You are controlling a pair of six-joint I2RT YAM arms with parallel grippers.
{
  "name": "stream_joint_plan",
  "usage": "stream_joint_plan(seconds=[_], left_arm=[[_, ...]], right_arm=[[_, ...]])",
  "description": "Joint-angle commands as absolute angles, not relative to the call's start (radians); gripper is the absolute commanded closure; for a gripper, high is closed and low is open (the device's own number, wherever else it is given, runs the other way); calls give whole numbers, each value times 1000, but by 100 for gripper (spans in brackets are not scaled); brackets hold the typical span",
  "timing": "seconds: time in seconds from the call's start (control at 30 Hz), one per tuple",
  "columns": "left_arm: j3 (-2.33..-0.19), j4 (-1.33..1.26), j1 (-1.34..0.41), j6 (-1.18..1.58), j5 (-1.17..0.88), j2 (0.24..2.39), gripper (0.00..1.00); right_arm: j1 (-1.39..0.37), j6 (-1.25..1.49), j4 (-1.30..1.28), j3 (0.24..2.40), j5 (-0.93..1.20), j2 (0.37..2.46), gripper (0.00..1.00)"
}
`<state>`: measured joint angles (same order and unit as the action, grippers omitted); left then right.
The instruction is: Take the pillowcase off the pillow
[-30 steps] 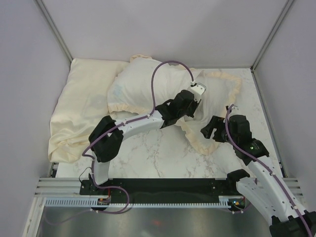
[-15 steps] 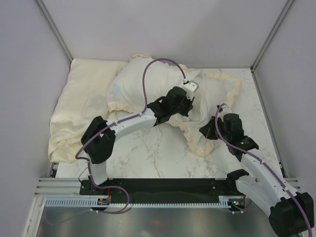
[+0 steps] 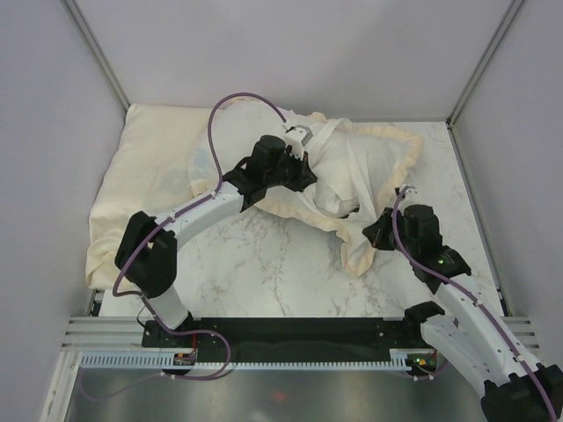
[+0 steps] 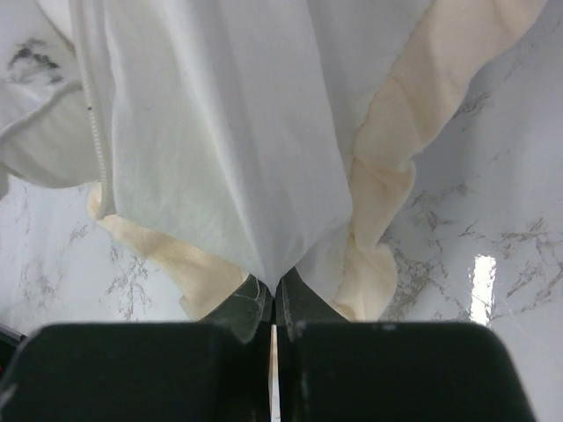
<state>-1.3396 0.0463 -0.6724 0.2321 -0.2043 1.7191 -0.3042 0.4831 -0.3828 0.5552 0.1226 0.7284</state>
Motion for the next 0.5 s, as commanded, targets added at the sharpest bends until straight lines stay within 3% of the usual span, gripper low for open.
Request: stream_joint_plan(seconds=[0.0, 0.47], left_arm=[[-1313, 44, -581, 255, -158, 1606, 98], [-1122, 6, -566, 364, -367, 1391, 98]], right_arm=[[-298, 480, -469, 603, 21, 756, 100], [-298, 465, -394, 598, 23, 851, 98]])
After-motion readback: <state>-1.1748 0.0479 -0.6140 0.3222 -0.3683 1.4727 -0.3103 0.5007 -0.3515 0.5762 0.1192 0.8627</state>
